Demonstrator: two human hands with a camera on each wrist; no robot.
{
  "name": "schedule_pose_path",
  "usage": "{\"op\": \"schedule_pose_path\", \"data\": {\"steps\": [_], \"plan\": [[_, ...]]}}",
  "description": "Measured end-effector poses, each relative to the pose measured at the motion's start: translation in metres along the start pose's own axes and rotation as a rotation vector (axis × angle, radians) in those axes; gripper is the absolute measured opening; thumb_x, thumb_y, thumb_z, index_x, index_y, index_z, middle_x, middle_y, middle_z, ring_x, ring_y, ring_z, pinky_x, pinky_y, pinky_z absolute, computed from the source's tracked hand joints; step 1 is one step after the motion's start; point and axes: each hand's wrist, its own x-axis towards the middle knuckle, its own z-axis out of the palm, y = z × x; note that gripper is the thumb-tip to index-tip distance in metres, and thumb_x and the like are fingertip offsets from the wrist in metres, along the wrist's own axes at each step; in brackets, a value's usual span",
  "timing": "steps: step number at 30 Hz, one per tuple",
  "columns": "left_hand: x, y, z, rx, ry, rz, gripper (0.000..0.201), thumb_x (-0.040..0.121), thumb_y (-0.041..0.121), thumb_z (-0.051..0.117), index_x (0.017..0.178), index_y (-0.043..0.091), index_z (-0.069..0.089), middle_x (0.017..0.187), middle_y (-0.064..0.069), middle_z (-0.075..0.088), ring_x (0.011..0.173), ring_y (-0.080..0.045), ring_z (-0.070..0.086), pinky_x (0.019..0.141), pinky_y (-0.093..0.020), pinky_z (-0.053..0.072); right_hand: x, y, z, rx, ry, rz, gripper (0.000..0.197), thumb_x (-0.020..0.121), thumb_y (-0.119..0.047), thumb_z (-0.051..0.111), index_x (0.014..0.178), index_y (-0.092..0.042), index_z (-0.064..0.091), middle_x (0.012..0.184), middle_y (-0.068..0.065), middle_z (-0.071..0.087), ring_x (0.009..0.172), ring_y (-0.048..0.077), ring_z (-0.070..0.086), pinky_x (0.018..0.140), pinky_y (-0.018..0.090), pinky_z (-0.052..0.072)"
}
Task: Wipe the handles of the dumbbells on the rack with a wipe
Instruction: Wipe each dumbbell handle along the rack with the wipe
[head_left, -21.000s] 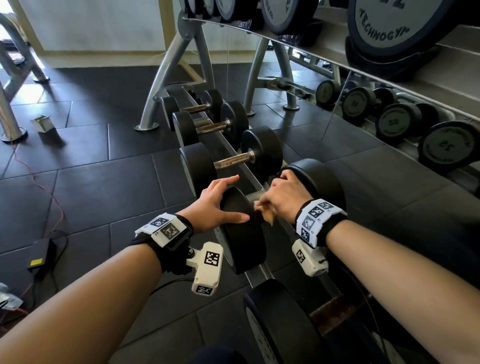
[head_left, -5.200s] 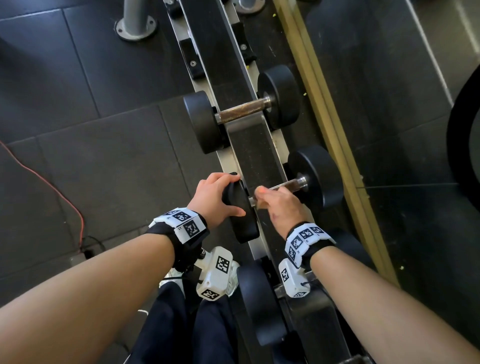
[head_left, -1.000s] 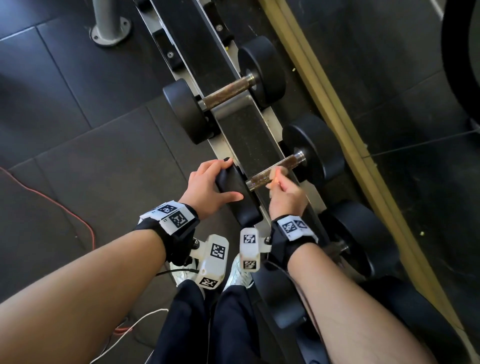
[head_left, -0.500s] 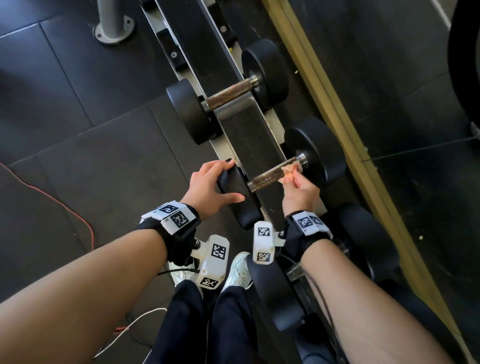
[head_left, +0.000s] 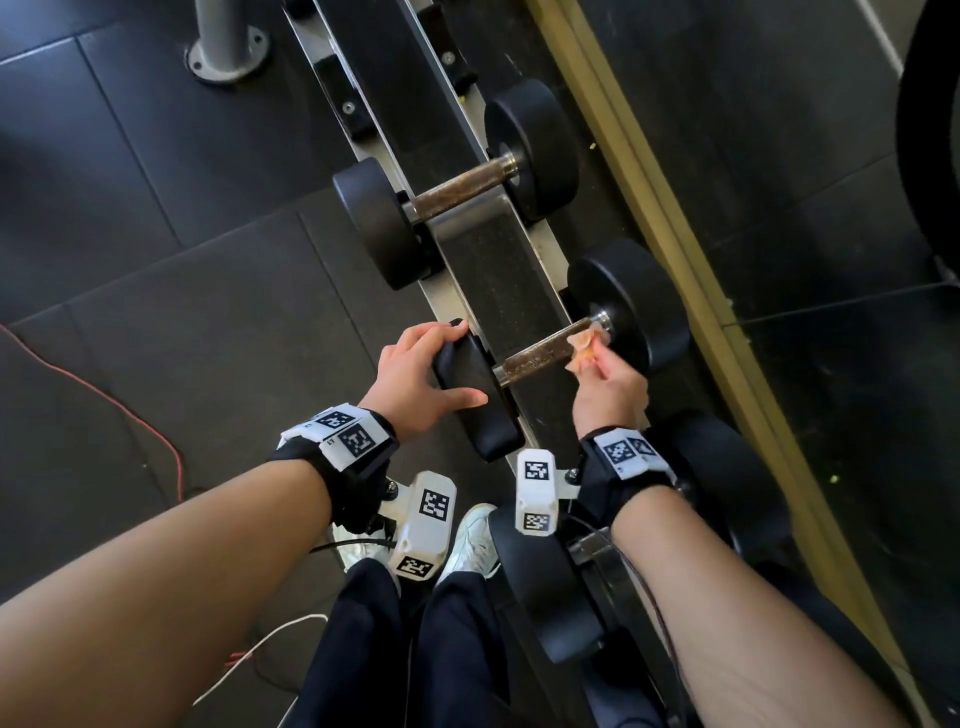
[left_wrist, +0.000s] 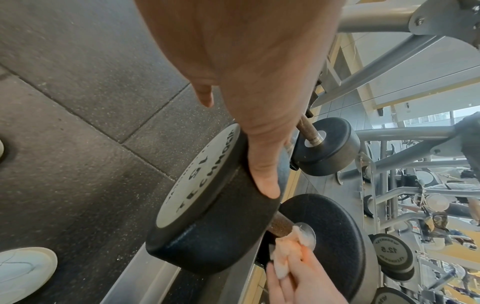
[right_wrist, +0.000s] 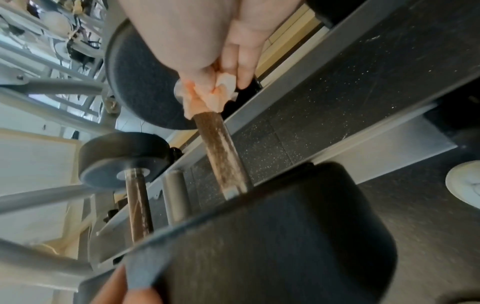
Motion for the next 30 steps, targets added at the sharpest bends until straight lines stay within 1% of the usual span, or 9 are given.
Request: {"op": "schedule_pose_path", "data": {"steps": [2,7,12,15,18,20,22,25,30], "plan": [[0.0,0.0,0.0,0.001,-0.004,-0.001,0.082,0.073,0.034,0.084,0.143,0.035,0.043,0.147,0.005,0.035,0.13,-0.024,0.03,0.107,-0.027,0.017,-0.008,-0.002,0.013,0.057,-0.027,0.036,0.031,0.1,-0.011,0.054,0.127,-0.022,0.066,0.122,-0.001,0.069,0.1,0.007,0.062,0.058,-0.001,0.038],[0.001,-0.001,0.0,0.0,-0.009,-0.005,0.081,0.073,0.035,0.084,0.143,0.035,0.042,0.148,0.005,0.035,0.13,-0.023,0.029,0.105,-0.025,0.017,-0.033,0.008,0.018,0.0,-0.133,-0.071,0.029,0.099,-0.009,0.056,0.123,-0.019,0.069,0.108,-0.004,0.071,0.102,0.01,0.065,0.093,0.02,0.049],[0.001,0.0,0.001,0.011,-0.006,-0.002,0.082,0.073,0.034,0.084,0.144,0.032,0.043,0.148,0.003,0.035,0.132,-0.023,0.029,0.105,-0.023,0.015,-0.034,0.017,0.011,-0.029,-0.371,-0.029,0.026,0.1,-0.017,0.057,0.121,-0.024,0.07,0.112,-0.007,0.072,0.1,0.005,0.066,0.079,0.002,0.042],[0.001,0.0,0.001,0.018,0.0,0.0,0.083,0.073,0.034,0.084,0.144,0.032,0.042,0.148,0.003,0.035,0.132,-0.023,0.029,0.105,-0.023,0.015,-0.033,0.015,0.0,-0.019,-0.47,-0.071,0.028,0.095,-0.012,0.062,0.118,-0.024,0.071,0.111,-0.009,0.073,0.103,0.003,0.068,0.092,0.015,0.05],[0.001,-0.001,0.001,0.019,-0.009,-0.015,0.083,0.075,0.035,0.083,0.146,0.034,0.04,0.149,0.004,0.034,0.131,-0.025,0.029,0.108,-0.029,0.018,-0.028,0.011,-0.015,0.062,-0.444,-0.065,0.04,0.087,-0.008,0.069,0.101,-0.046,0.069,0.1,-0.016,0.074,0.098,-0.001,0.068,0.092,0.031,0.057],[0.0,-0.002,0.002,0.01,-0.011,-0.024,0.083,0.075,0.036,0.082,0.146,0.035,0.039,0.149,0.005,0.033,0.131,-0.025,0.028,0.109,-0.031,0.019,-0.02,0.007,-0.024,0.101,-0.435,-0.041,0.051,0.08,-0.009,0.072,0.098,-0.056,0.062,0.101,-0.011,0.072,0.1,0.006,0.069,0.089,0.04,0.059],[0.0,-0.003,0.003,0.005,-0.007,-0.023,0.083,0.075,0.036,0.083,0.146,0.035,0.039,0.149,0.005,0.033,0.131,-0.026,0.028,0.108,-0.03,0.018,-0.011,0.001,-0.031,0.147,-0.486,-0.007,0.066,0.079,-0.004,0.069,0.11,-0.061,0.055,0.11,0.0,0.068,0.106,0.018,0.067,0.088,0.047,0.058],[0.002,-0.005,0.005,0.006,-0.003,-0.022,0.084,0.074,0.037,0.083,0.146,0.035,0.04,0.149,0.004,0.034,0.133,-0.027,0.028,0.112,-0.033,0.019,-0.002,-0.007,-0.038,0.127,-0.615,-0.025,0.066,0.085,0.0,0.062,0.119,-0.056,0.057,0.12,0.01,0.06,0.111,0.026,0.064,0.086,0.048,0.059],[0.005,-0.009,0.007,-0.002,0.0,-0.025,0.086,0.072,0.04,0.084,0.145,0.036,0.04,0.149,0.005,0.034,0.135,-0.026,0.029,0.114,-0.036,0.02,0.003,-0.016,-0.043,0.116,-0.645,-0.006,0.035,0.085,-0.002,0.07,0.096,-0.035,0.068,0.113,0.005,0.064,0.107,0.024,0.067,0.077,0.037,0.061]]}}
